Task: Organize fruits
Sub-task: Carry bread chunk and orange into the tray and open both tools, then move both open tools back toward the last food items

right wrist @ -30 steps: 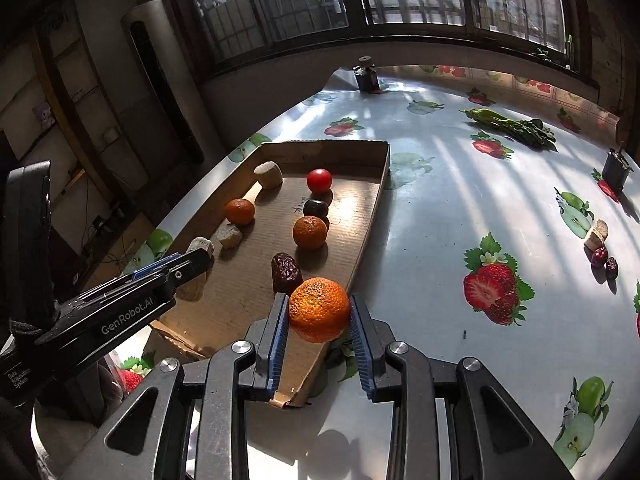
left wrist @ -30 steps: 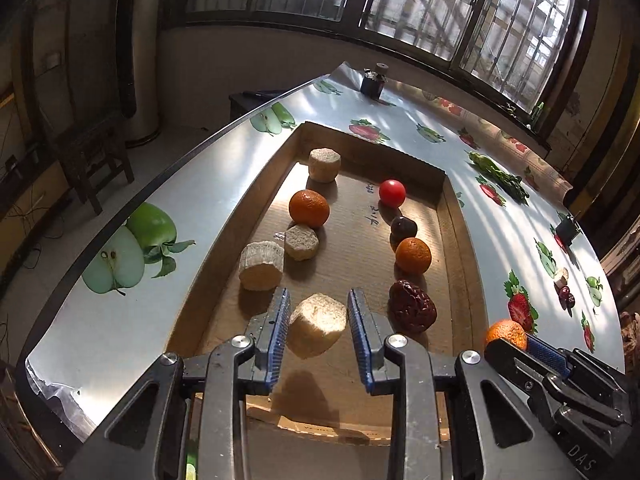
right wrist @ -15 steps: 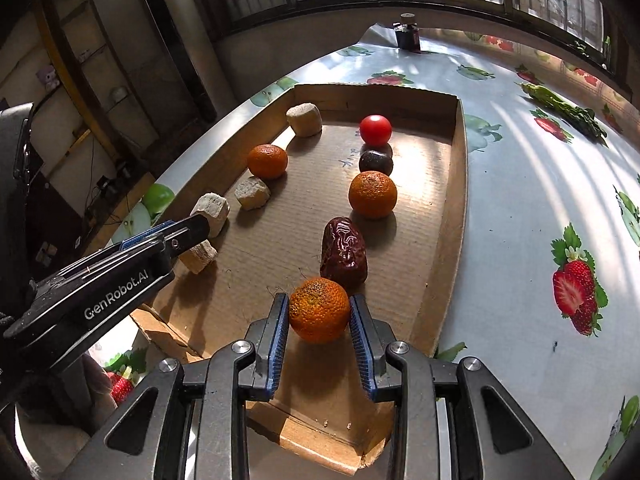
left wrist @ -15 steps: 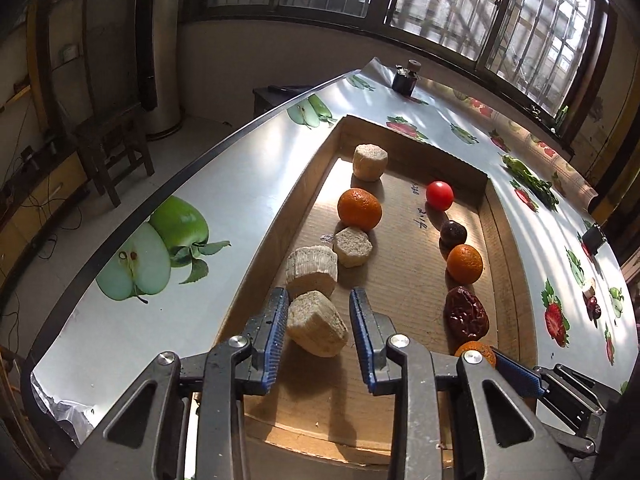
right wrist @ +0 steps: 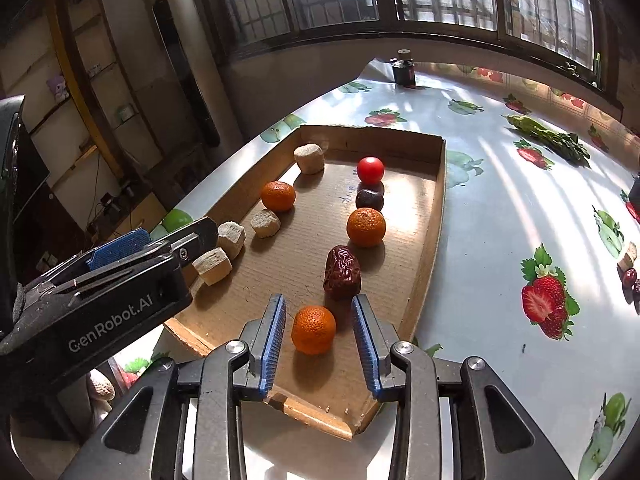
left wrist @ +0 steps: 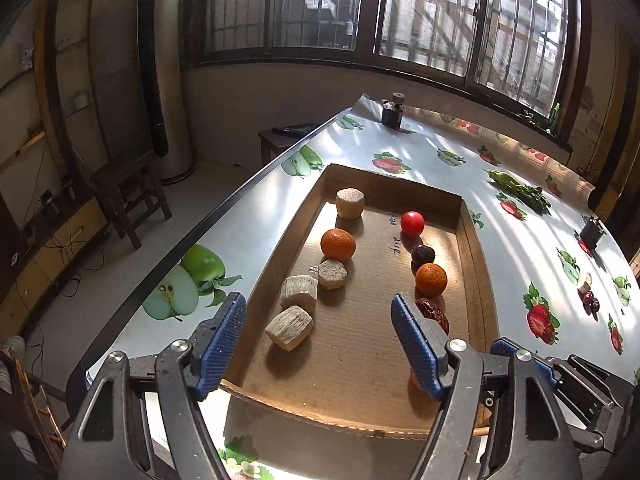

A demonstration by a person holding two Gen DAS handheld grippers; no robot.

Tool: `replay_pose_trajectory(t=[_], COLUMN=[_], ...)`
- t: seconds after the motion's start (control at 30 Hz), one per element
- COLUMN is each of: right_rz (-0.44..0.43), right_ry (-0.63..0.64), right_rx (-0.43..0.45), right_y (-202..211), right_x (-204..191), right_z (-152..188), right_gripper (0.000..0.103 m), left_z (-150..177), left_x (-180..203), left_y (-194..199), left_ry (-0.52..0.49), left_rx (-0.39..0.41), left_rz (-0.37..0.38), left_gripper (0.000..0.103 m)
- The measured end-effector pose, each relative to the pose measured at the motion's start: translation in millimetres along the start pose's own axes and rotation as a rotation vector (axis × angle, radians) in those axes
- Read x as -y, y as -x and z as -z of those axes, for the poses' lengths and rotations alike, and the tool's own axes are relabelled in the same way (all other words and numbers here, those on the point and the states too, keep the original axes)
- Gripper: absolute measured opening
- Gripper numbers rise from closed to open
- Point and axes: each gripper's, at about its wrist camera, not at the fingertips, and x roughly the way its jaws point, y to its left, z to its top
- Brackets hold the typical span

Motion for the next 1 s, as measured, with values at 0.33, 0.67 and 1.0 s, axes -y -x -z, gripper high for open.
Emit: replay_pose_trajectory(t=[0.33,0.67,1.0], right_rz=[0.02,0.023,0.015], right_ry=[-0.096,-0.177,-0.268], right_rx=[0.073,0.128,0.167], right_y=[47,83,101], right_x=[29,61,105], right_z=[14,31,40], right_gripper=[0.039,0.039,0.041], left_z=[3,10,15], left_x=[25,62,106], left_y=[41,70,75], left_ry=[-0.06,-0.134,-0.224], left_rx=[0.073,0.119,0.12], left_rz=[0.004,0.003,0.005], left_gripper=[0.075,0.077,0.079])
